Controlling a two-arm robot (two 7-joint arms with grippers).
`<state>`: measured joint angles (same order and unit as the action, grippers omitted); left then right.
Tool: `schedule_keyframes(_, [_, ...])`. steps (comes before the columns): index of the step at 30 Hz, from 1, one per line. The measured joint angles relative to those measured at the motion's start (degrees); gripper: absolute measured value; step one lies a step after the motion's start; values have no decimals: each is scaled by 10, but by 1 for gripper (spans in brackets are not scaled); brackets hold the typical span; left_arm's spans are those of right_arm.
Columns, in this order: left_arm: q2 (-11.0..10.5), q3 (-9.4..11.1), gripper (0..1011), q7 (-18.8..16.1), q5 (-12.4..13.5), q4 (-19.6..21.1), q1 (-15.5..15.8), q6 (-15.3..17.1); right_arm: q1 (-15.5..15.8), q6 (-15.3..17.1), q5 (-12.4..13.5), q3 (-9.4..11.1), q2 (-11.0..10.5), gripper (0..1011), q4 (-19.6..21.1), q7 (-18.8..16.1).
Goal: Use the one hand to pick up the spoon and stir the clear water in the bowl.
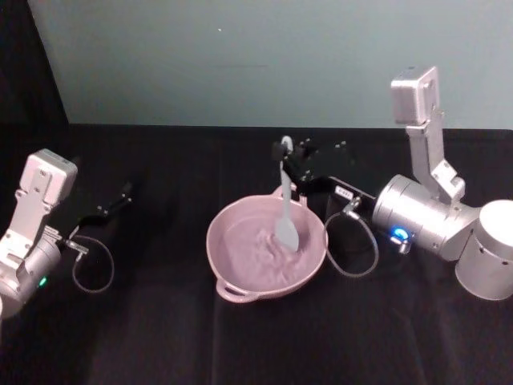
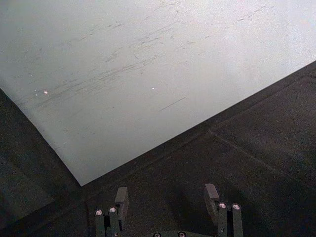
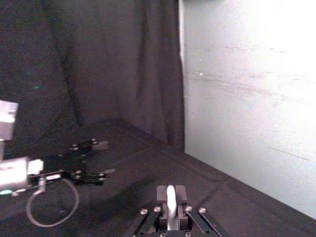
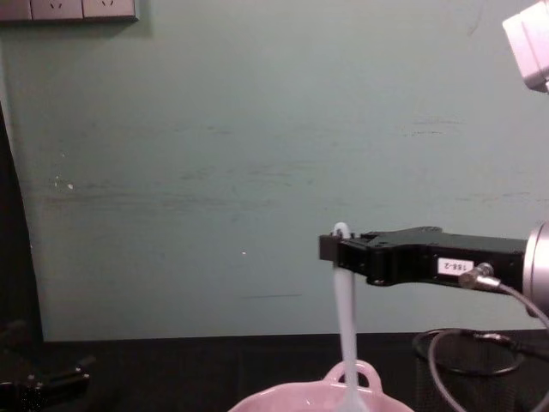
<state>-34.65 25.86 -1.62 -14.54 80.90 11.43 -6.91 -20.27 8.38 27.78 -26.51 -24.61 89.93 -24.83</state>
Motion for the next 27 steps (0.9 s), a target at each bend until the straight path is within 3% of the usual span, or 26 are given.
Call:
schedule_keyframes(7, [0,0,1011,0,0,0,0,0,6,6,1,-23,10,111,15,-12])
schedule_keyframes(16, [0,0,1011,0,0,0,0,0,-15,4,-3,-52,36,111,-2,-22])
schedule_keyframes(27, [0,0,1011,0,0,0,0,0,-46,-10,-9,-56,58,111,-53,-23])
